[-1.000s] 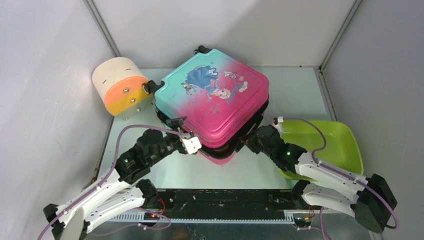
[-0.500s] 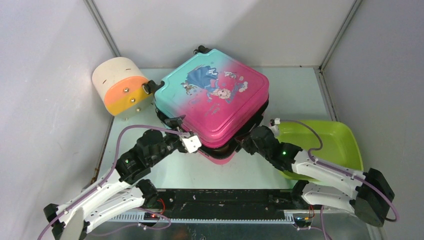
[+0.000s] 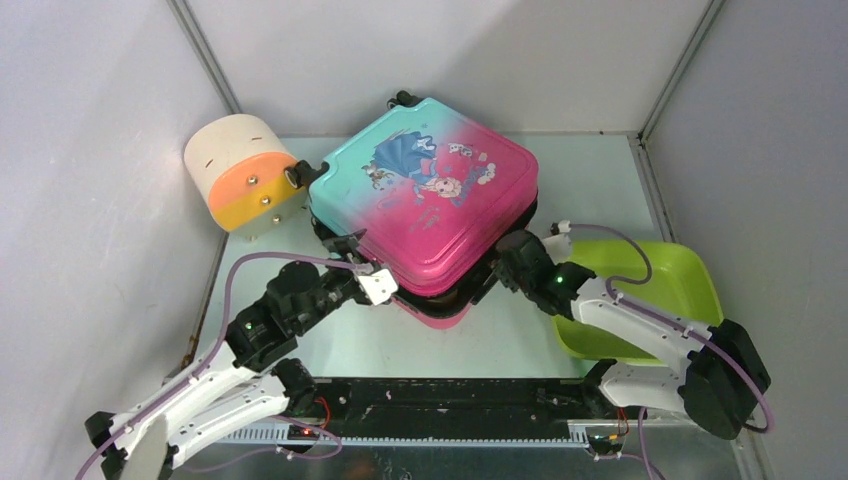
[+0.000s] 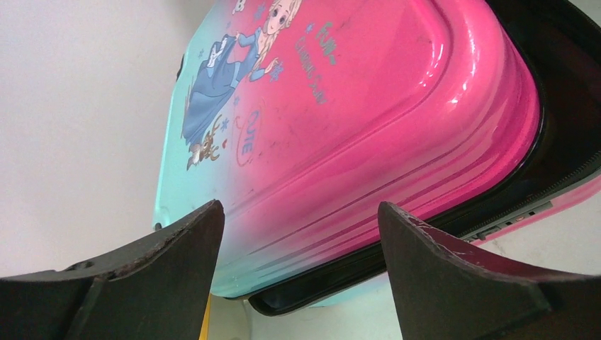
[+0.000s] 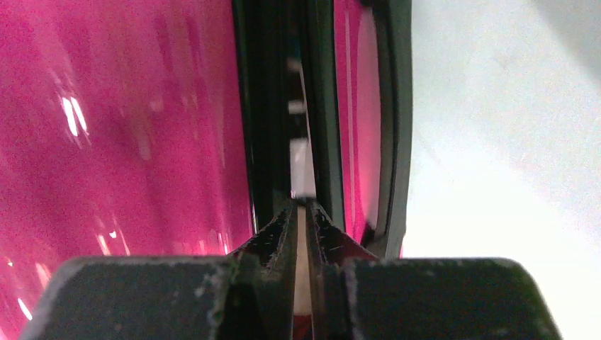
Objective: Open, take out, and arrange the luggage
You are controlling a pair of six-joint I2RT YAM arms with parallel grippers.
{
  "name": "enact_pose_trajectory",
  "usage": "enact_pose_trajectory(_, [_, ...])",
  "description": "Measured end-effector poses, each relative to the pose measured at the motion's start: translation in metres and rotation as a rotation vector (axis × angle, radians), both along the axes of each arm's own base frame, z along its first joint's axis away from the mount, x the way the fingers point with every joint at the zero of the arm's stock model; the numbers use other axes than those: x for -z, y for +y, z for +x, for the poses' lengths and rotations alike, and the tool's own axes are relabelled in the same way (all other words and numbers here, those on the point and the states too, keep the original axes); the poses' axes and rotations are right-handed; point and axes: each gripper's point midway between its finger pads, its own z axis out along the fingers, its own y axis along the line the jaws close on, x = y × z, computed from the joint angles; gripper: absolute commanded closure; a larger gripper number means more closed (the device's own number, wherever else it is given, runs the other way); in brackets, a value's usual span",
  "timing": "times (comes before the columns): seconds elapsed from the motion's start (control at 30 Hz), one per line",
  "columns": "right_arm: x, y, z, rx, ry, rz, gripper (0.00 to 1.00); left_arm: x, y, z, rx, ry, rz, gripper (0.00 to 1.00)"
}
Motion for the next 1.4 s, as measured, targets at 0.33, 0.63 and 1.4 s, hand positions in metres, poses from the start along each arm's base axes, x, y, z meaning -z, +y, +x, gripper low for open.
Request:
enact_pose_trajectory(0.33, [0.009, -0.07, 0.036, 0.053, -0.026, -0.235, 0.9, 0.009, -0.016, -0.004, 0.057, 0.023, 0.025, 0.14])
enact_pose_trajectory(0.63, [0.017, -0.072, 0.036, -0.053, -0.016, -0.318, 0.58, 0.008, -0.015, -0.006, 0.044, 0.051, 0.0, 0.13])
enact_pose_trajectory(1.4, [-0.009, 0.024, -0.051, -0.256, -0.01, -0.175, 0.45, -0.021, 0.053, -0.004, -0.424, 0.235, -0.402, 0.02])
